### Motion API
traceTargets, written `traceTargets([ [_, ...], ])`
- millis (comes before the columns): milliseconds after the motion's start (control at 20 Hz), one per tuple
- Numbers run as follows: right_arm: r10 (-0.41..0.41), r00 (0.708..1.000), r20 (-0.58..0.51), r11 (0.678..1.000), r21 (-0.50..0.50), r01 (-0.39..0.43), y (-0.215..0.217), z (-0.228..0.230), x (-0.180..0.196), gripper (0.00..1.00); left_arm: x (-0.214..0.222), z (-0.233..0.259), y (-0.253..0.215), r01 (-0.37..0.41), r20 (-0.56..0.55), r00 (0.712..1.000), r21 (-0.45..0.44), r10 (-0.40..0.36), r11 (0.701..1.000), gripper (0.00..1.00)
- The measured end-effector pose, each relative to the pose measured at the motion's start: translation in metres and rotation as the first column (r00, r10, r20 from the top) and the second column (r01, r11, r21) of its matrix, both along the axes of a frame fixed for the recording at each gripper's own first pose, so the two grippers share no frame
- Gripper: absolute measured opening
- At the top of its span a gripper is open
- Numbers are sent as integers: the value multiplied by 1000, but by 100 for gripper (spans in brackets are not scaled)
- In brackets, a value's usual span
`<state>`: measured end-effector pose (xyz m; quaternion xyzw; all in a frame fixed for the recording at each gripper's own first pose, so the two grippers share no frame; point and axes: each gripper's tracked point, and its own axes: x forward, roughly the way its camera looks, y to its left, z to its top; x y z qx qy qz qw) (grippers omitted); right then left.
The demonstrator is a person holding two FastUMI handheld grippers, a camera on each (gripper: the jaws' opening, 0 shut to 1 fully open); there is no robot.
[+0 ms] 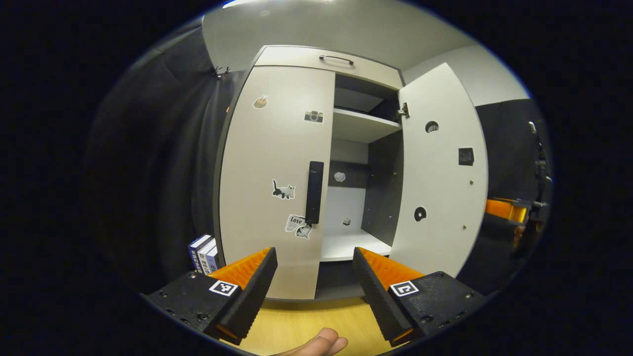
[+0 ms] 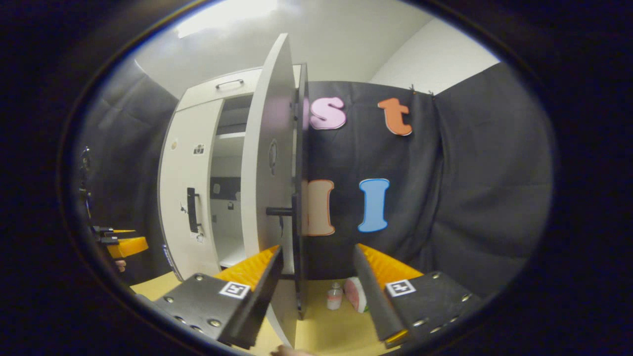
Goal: Open the right door of the double-door shoe cabinet with the right hand, and open the left door with the left hand.
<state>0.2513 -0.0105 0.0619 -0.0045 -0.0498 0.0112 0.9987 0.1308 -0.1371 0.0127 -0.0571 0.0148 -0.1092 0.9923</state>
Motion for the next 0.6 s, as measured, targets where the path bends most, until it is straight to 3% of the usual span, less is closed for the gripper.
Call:
traceTargets([
  [50, -13, 1000, 1, 1000, -2, 13, -1, -5, -16, 99, 8, 2, -1, 5, -4, 1000, 0, -5, 1000, 96],
  [350, 17, 1000, -25, 994, 107, -14, 19, -43, -88, 100, 67, 26, -9, 2, 29, 1000, 6, -2, 1000, 96],
  [600, 43, 999, -16, 994, 96, -42, 44, -73, -129, 100, 115, 34, -21, -14, 29, 999, 58, 13, 998, 96],
])
